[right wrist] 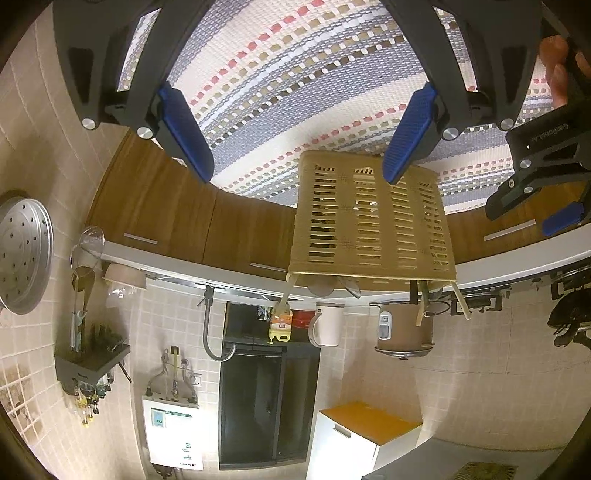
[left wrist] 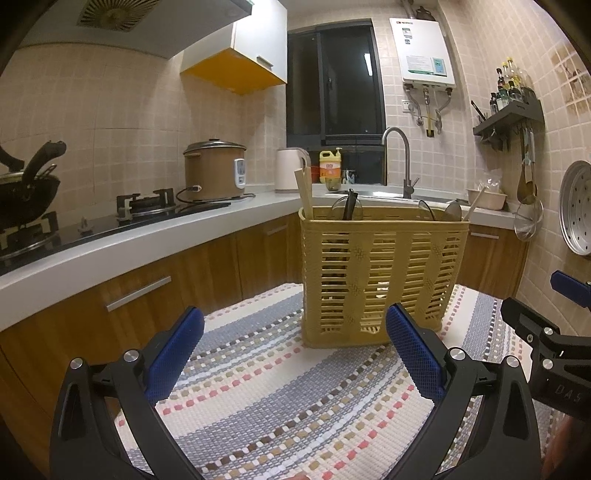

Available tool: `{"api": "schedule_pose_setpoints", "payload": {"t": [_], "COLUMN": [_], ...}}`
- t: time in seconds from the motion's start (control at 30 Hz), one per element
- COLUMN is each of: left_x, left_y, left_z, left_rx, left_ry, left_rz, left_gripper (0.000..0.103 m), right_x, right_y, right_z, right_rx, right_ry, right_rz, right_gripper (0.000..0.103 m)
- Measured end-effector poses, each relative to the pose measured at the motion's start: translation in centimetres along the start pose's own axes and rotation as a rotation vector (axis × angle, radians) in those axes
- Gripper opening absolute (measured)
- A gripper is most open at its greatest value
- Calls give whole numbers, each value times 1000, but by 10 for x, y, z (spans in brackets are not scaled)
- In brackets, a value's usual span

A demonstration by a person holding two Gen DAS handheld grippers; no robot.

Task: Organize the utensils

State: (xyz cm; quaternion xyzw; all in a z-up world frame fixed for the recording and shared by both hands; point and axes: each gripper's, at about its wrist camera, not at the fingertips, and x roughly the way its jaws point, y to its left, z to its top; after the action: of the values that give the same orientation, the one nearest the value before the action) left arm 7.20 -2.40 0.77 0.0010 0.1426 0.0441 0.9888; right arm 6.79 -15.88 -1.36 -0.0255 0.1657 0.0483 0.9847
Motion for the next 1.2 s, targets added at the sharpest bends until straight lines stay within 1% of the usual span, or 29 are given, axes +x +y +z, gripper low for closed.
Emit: {"api": "schedule_pose_setpoints", "payload": {"t": [0.27,0.77,1.2], "left_x": [0,8,7], "left_y": [1,8,6], "left_z": [0,1,1], "left_rx": [1,-39,-34], "left_ry": [6,39,41], "left_rz": [-7,-23,-18], "left_gripper": [95,95,95], "right_x": [0,1,2], "right_y": [-2,-2,-1], "right_z": [1,1,-1], "right_rx": [7,-4,-8], "right_ry": [-1,6,10], "right_rz": [-2,4,6], "right_gripper": [92,92,92]}}
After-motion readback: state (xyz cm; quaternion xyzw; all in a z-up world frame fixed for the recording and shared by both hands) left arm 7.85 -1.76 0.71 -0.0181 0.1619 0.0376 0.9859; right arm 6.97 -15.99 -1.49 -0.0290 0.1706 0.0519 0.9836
